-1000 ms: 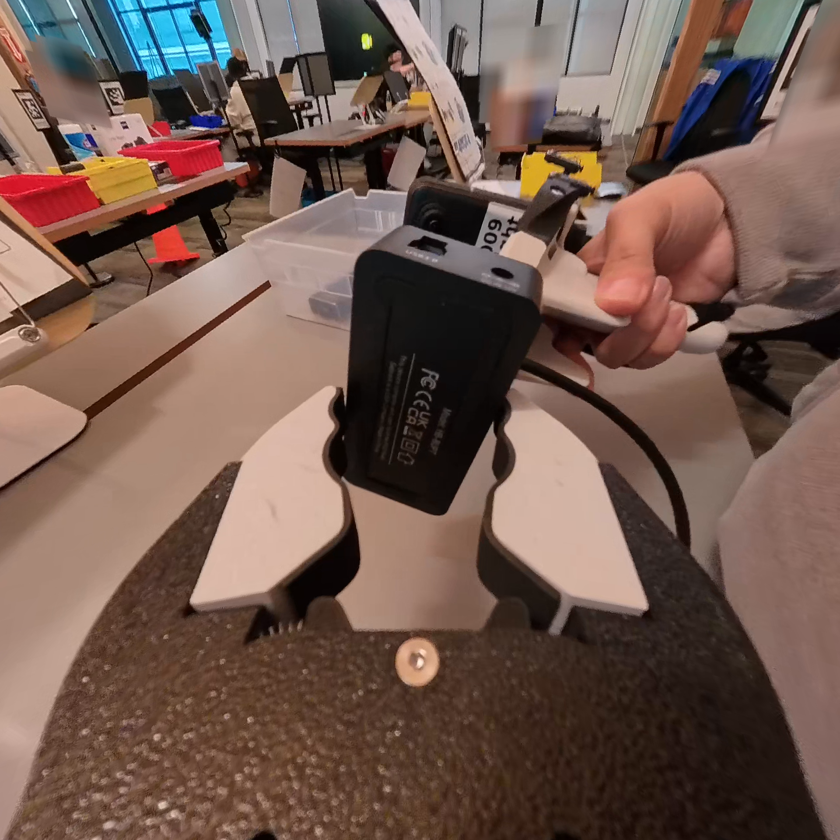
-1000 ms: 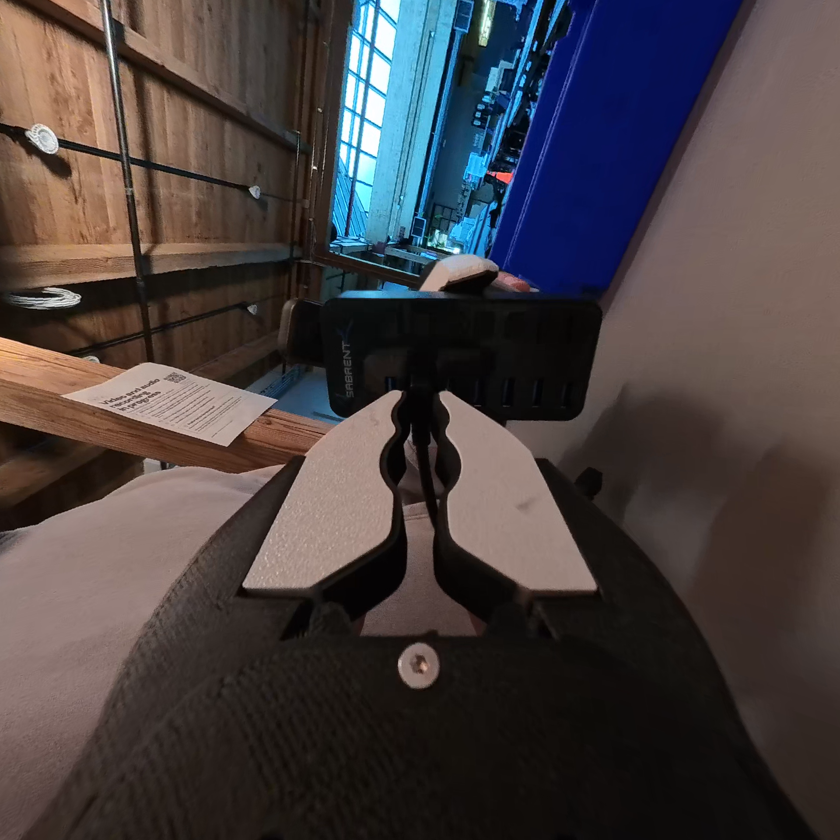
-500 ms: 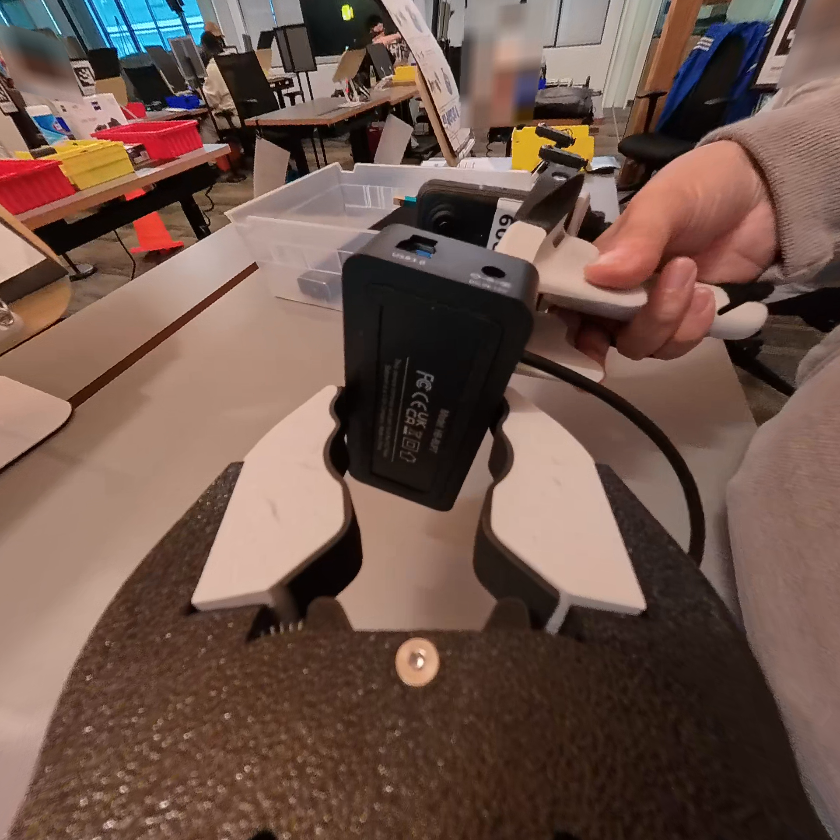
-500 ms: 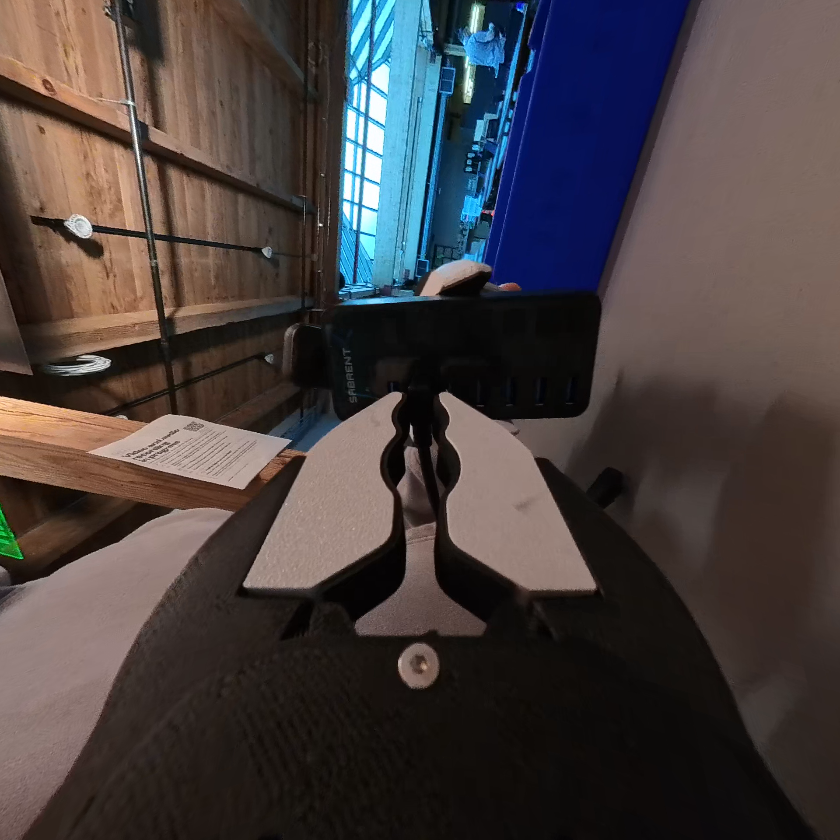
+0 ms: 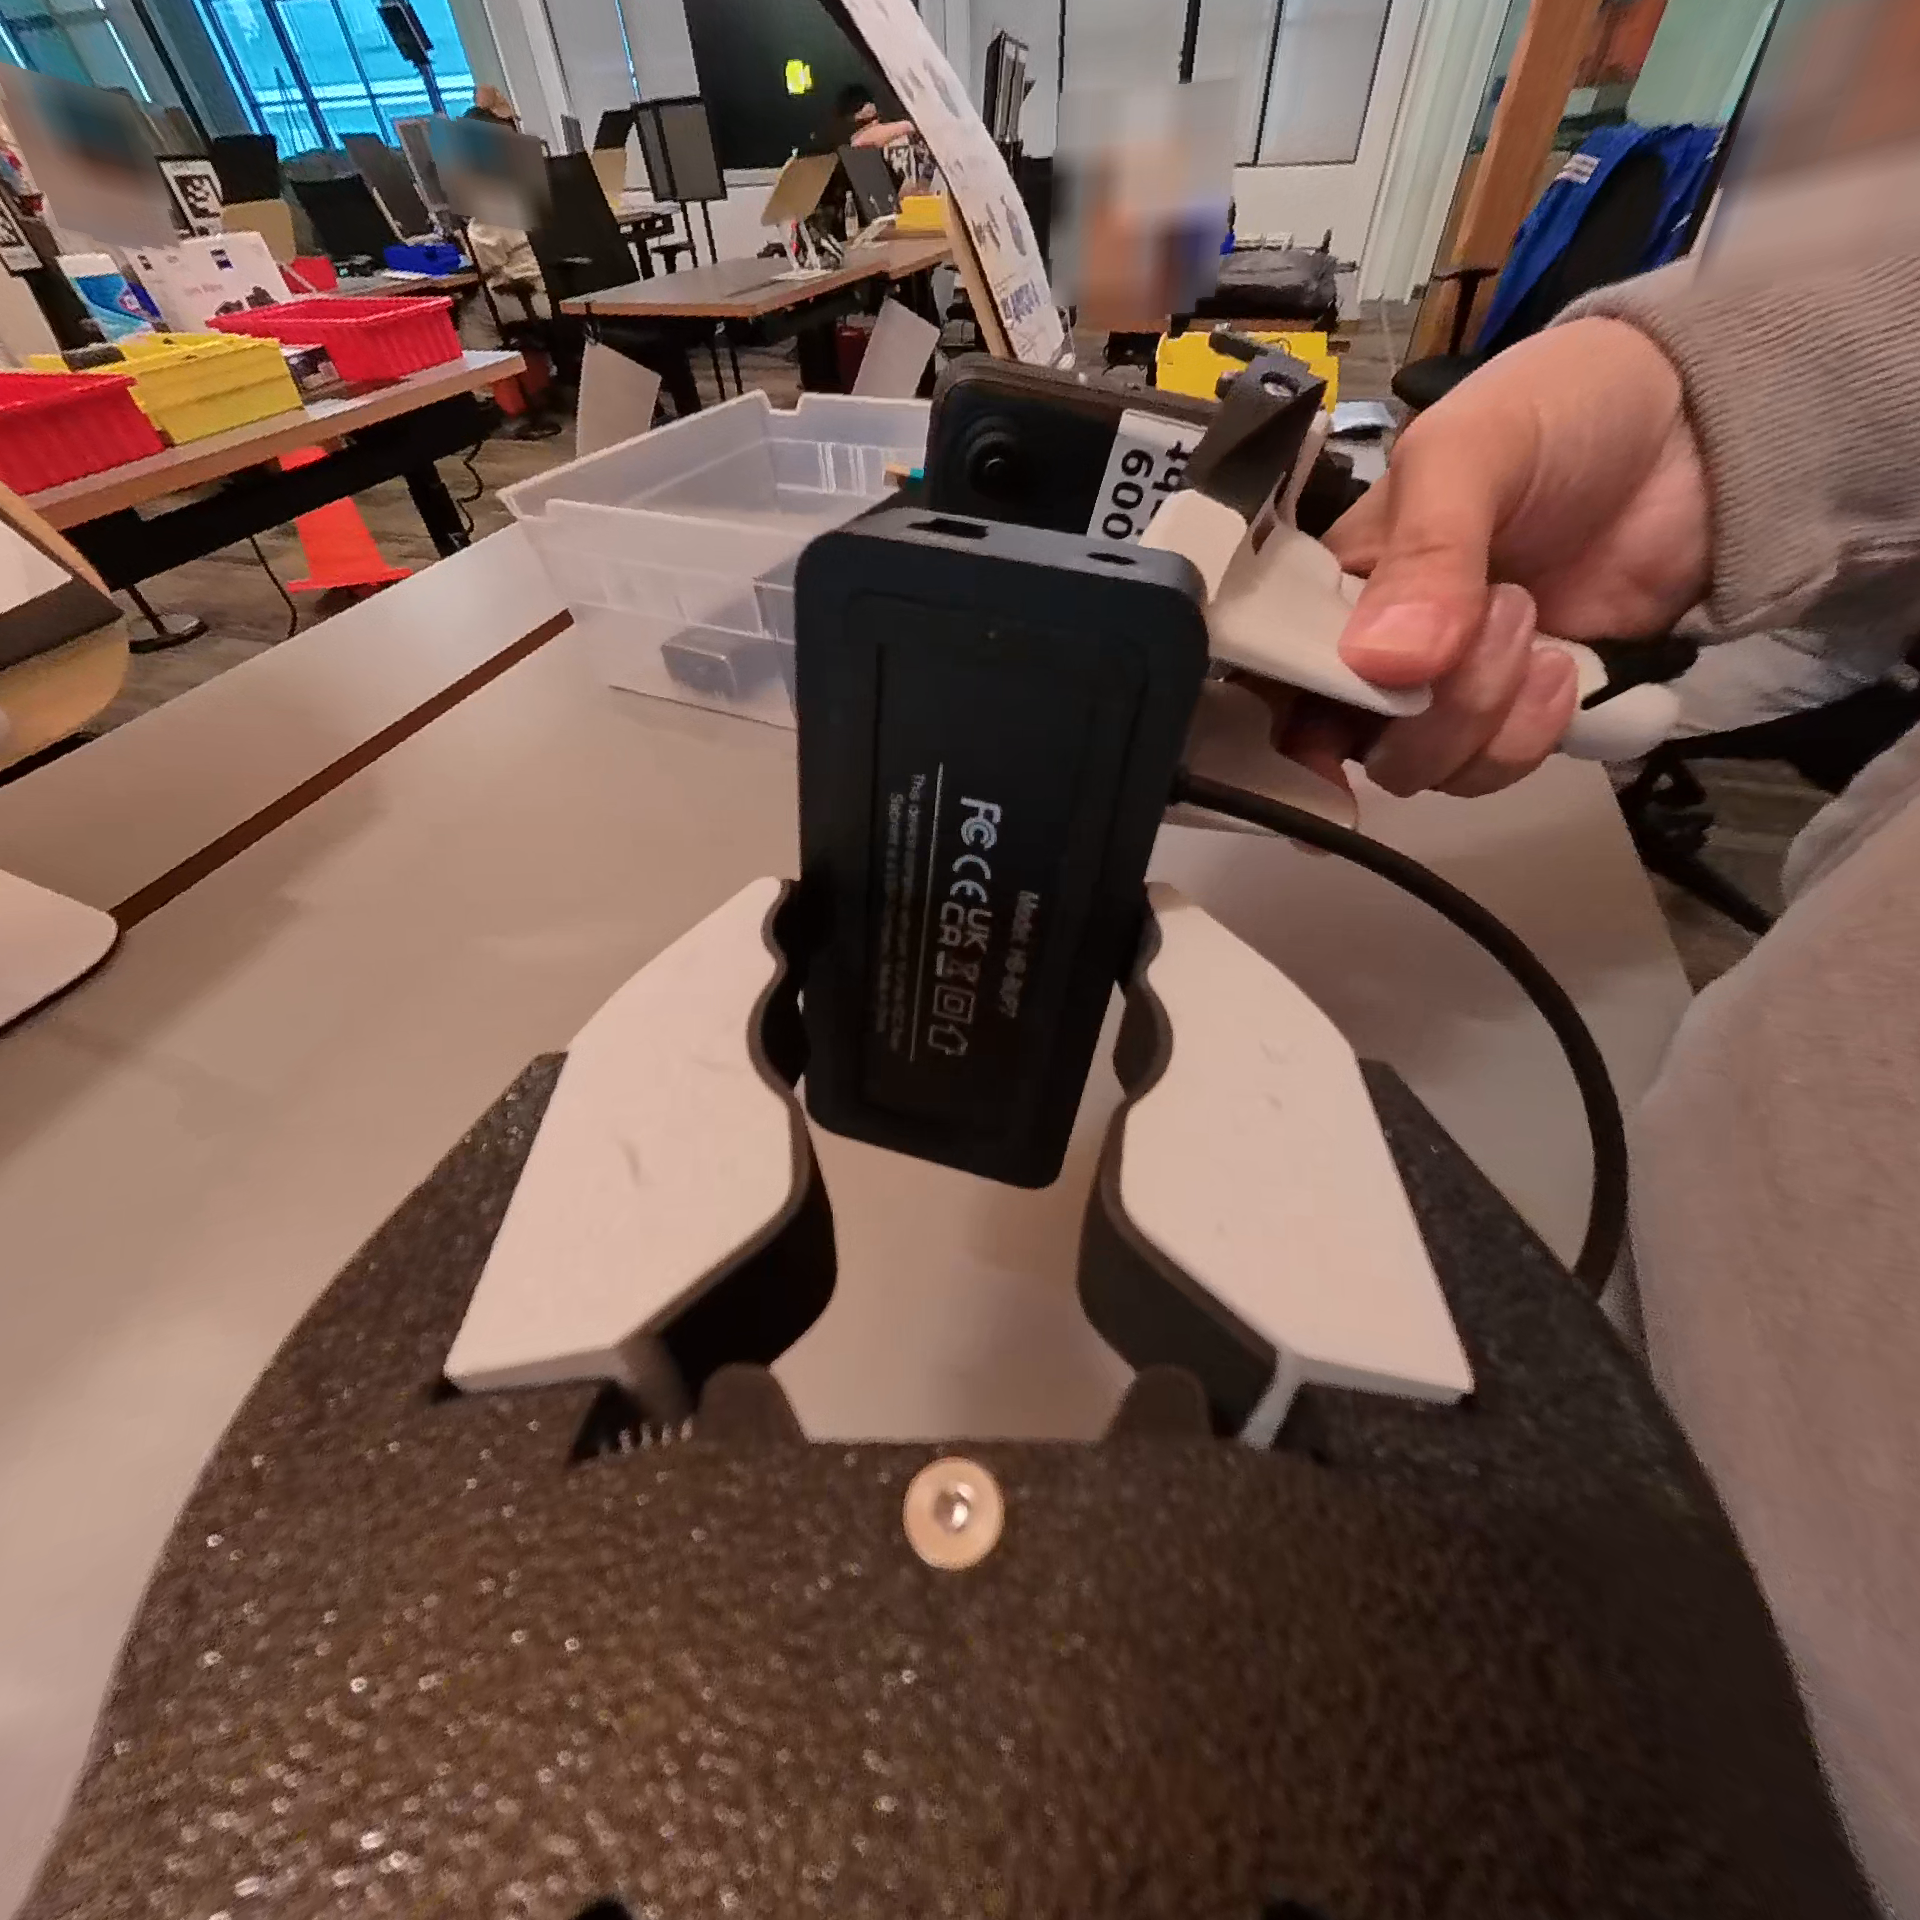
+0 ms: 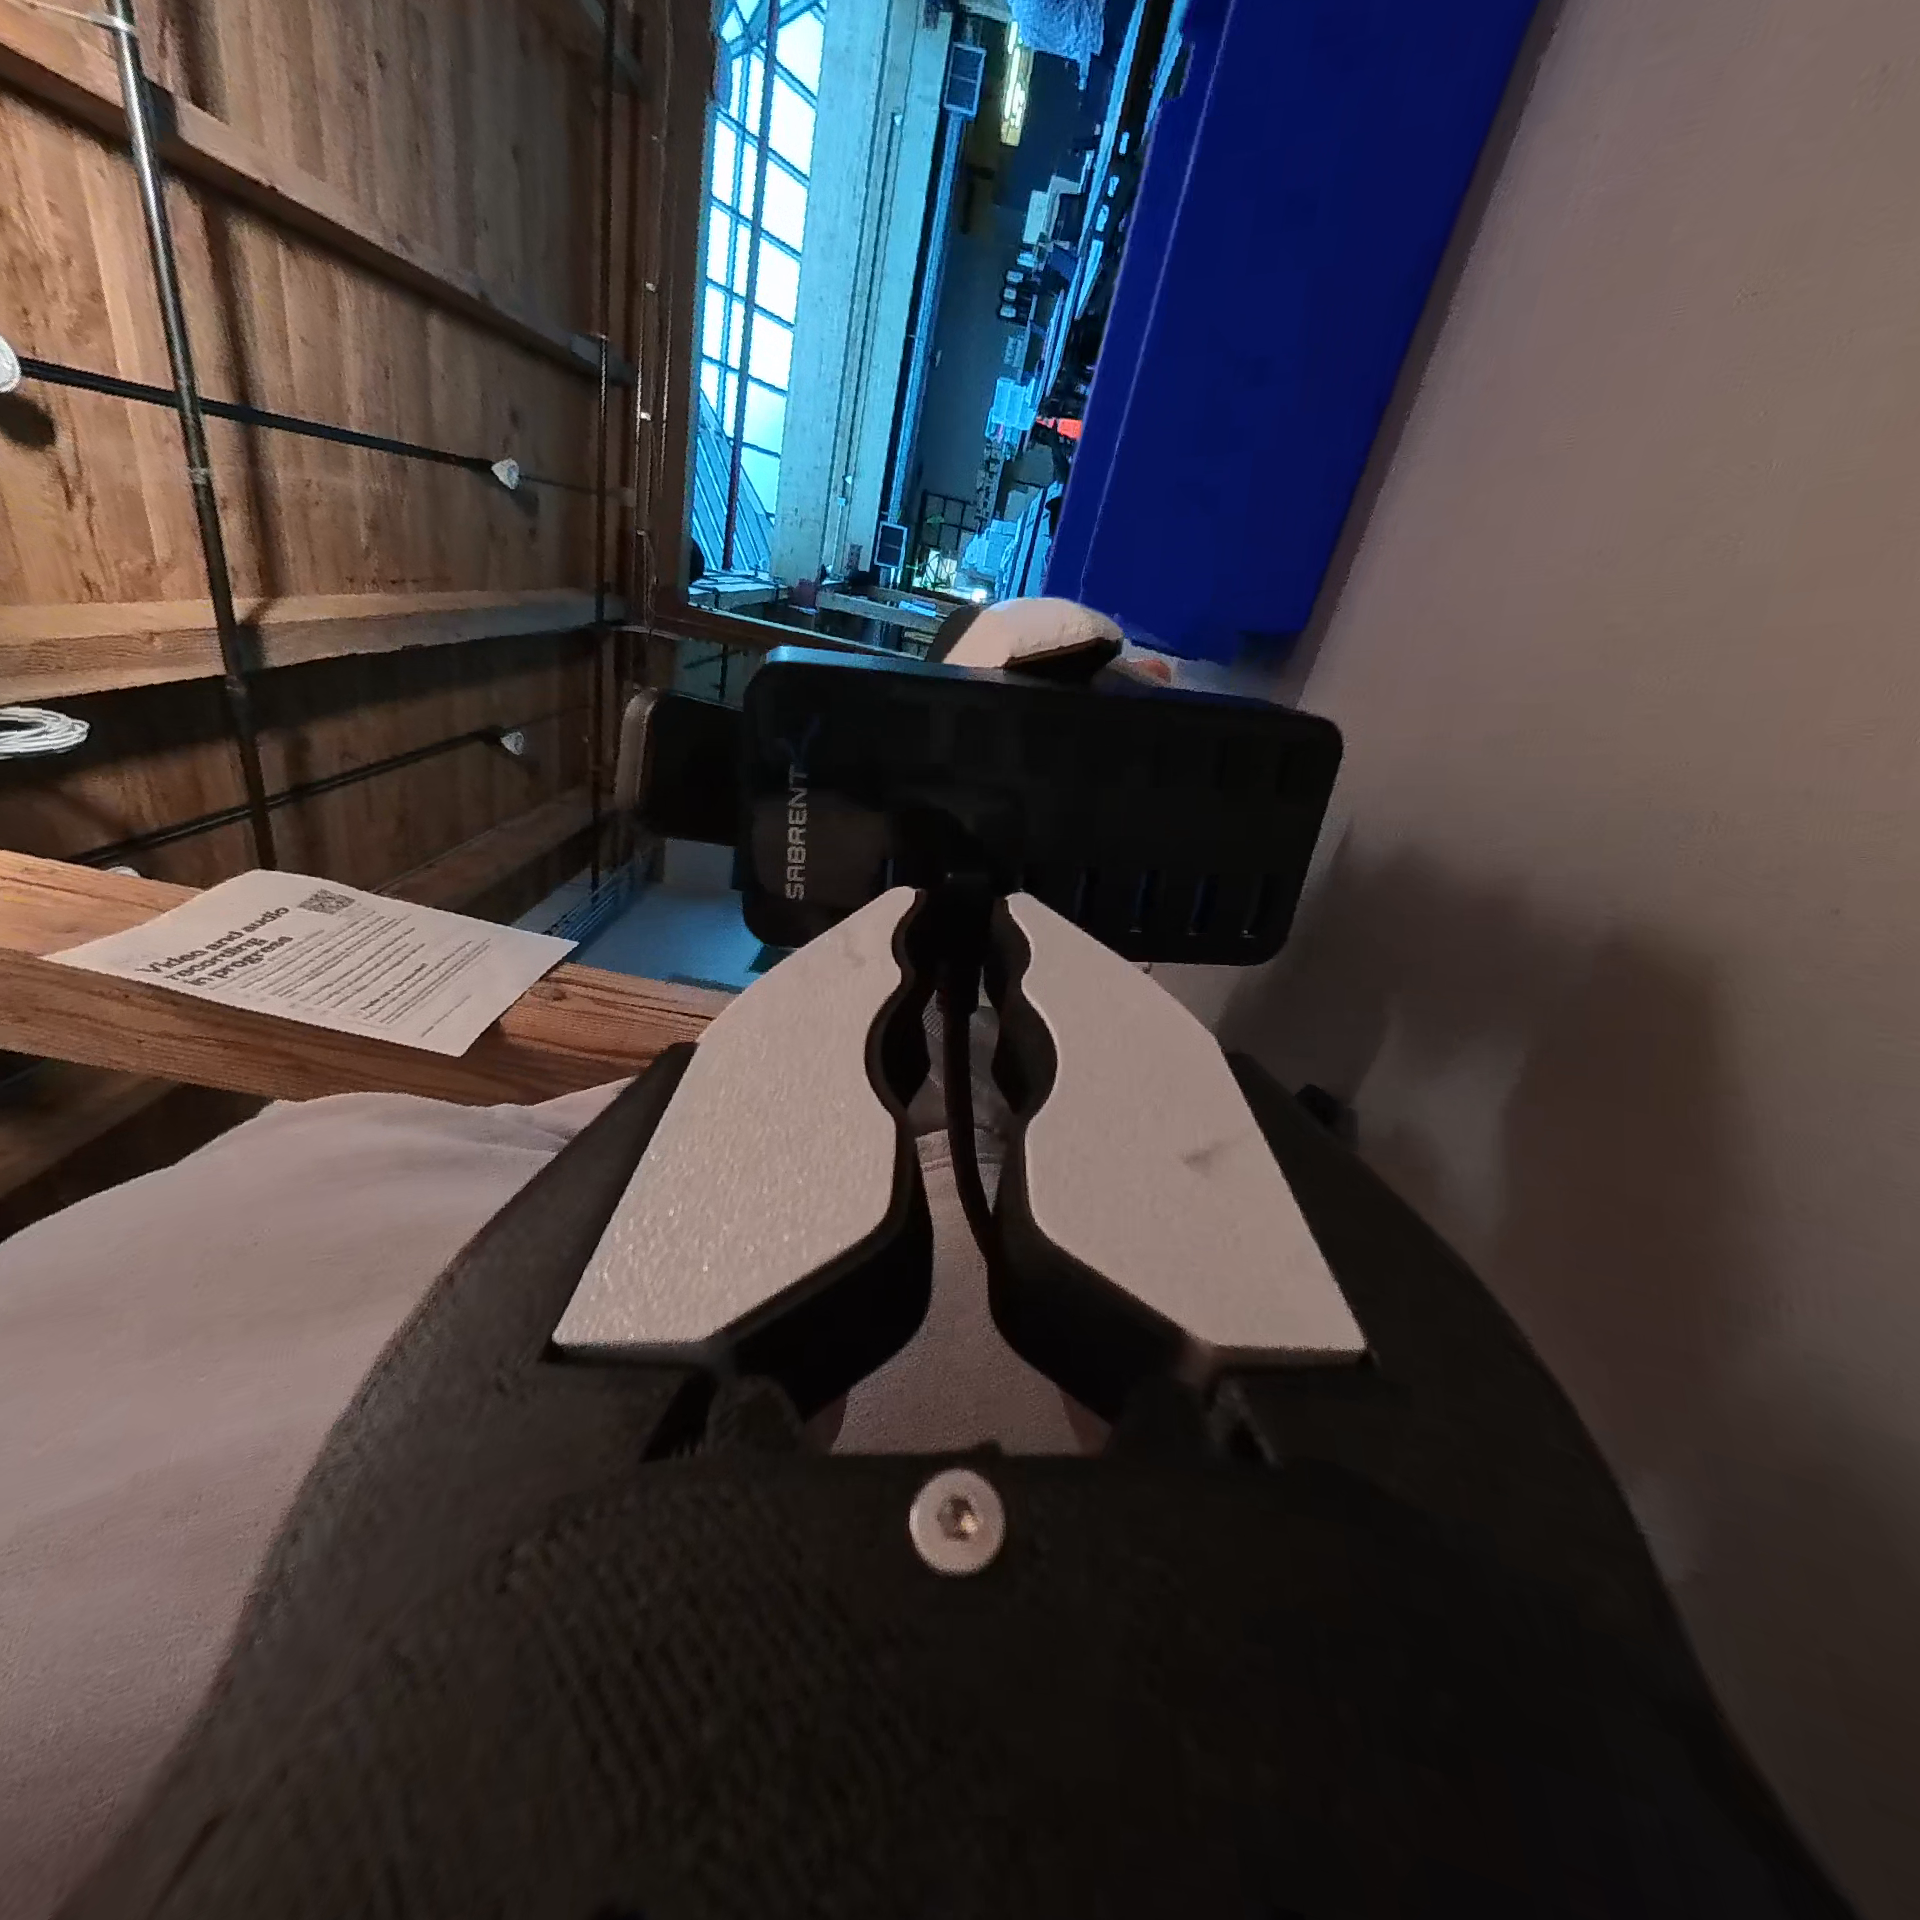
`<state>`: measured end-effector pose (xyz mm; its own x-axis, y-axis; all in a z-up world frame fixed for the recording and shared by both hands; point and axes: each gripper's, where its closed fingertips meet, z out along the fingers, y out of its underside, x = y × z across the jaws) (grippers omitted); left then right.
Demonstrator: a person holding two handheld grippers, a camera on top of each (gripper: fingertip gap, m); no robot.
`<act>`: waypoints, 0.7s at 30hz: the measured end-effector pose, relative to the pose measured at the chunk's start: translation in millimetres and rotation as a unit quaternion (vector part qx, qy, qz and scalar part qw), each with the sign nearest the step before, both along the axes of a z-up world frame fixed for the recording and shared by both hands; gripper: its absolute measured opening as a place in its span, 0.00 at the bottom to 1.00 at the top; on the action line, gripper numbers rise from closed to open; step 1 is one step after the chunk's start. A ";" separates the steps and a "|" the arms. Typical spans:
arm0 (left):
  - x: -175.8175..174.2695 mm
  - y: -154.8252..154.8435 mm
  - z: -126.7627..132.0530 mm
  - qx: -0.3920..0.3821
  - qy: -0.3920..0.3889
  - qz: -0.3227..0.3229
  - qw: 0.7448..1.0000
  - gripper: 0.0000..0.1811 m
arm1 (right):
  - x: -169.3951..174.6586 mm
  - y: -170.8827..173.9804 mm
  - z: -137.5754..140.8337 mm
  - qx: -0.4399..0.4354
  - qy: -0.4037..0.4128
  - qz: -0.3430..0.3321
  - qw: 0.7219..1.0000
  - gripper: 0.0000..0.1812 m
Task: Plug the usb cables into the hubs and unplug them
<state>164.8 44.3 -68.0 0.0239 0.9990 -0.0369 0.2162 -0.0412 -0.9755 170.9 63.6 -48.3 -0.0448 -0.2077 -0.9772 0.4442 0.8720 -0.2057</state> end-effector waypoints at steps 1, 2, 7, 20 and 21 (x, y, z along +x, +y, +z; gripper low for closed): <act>0.0 0.7 1.9 0.006 0.007 -0.003 1.000 0.32 | 0.1 1.1 2.1 0.000 -0.006 0.007 1.000 0.05; -0.5 0.9 3.3 0.013 0.012 -0.003 1.000 0.32 | -1.2 0.6 2.8 0.001 -0.009 0.008 1.000 0.05; -1.5 5.5 -0.7 0.017 0.001 -0.018 1.000 0.31 | -2.2 4.7 0.4 -0.013 0.022 0.029 0.999 0.05; 4.9 16.9 36.3 -0.066 0.042 -0.057 0.995 0.33 | 11.0 14.6 21.7 -0.038 0.023 0.092 0.995 0.05; 3.6 18.9 36.2 -0.074 0.041 -0.057 0.995 0.33 | 12.7 15.3 20.0 -0.033 0.025 0.096 0.995 0.05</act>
